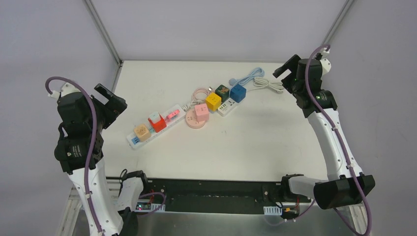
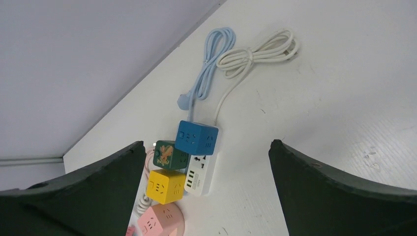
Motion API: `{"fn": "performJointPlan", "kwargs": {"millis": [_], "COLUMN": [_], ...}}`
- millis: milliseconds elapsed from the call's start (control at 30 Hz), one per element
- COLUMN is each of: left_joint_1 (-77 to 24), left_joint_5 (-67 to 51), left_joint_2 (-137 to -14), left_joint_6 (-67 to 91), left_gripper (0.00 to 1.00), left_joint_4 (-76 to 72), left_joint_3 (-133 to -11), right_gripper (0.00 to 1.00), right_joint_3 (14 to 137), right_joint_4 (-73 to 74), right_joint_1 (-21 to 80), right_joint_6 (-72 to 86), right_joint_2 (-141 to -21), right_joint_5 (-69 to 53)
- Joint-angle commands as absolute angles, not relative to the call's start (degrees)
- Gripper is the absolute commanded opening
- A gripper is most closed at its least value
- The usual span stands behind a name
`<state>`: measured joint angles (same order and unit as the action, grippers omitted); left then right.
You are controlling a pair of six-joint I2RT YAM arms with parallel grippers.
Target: Pull the plug off the socket
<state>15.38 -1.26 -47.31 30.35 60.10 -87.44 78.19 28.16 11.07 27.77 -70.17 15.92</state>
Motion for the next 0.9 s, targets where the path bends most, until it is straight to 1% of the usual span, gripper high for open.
{"fn": "performJointPlan", "kwargs": {"millis": [0,167,267,333,367,400,467,567,633,667,767,833,867], "left_joint_1": [15.22,15.21,15.13,15.15,15.1,15.11,15.13,15.15,15.12,15.12,13.64,10.5,8.01], "left_joint_5": [1.61,0.94,-11.36,-18.68,-21.37,-21.91,-20.1,-20.62,-24.35,-27.28,-33.2,-32.1,-30.98], "left_joint_2": [-47.4,-46.05,-45.32,-46.03,-46.32,-46.54,-46.47,-47.7,-49.42,-50.22,-50.6,-51.76,-52.82], "left_joint_6": [30.01,30.66,24.66,24.35,24.81,26.55,29.58,31.02,30.33,30.19,34.71,36.26,36.37], "left_gripper": [0.99,0.99,0.99,0.98,0.96,0.94,0.92,0.93,0.94,0.94,0.94,0.94,0.94], "left_joint_4": [61.08,58.69,53.86,50.49,48.75,47.46,45.27,43.15,42.12,40.45,28.88,24.06,22.84], "left_joint_3": [-84.99,-81.65,-79.4,-77.99,-77.09,-76.2,-74.98,-74.95,-75.92,-75.63,-70.93,-69.47,-69.28], "right_gripper": [1.0,1.0,1.0,1.0,1.0,1.0,1.0,1.0,1.0,0.98,0.95,0.95,0.97], "right_joint_3": [78.91,78.97,73.77,68.41,66.42,65.43,65.48,66.8,68.14,68.98,75.26,79.36,80.97], "right_joint_4": [30.57,29.85,23.38,16.13,13.5,12.14,12.37,12.3,12.79,13.13,18.45,23.37,24.59], "right_joint_1": [10.13,8.94,7.64,7.26,7.24,7.22,7.16,7.12,7.14,7.12,7.27,7.89,8.36], "right_joint_6": [31.82,31.96,32.53,31.93,32.13,32.16,32.65,30.47,31.69,32.53,31.83,28.92,26.53], "right_joint_2": [-71.31,-71.34,-68.65,-65.79,-64.77,-64.3,-65.28,-68.52,-71.56,-73.4,-80.25,-85.32,-87.68], "right_joint_5": [18.39,12.77,5.3,0.79,-0.36,-1.56,-2.18,-9.22,-11.68,-12.6,-13.47,-13.91,-13.96]}}
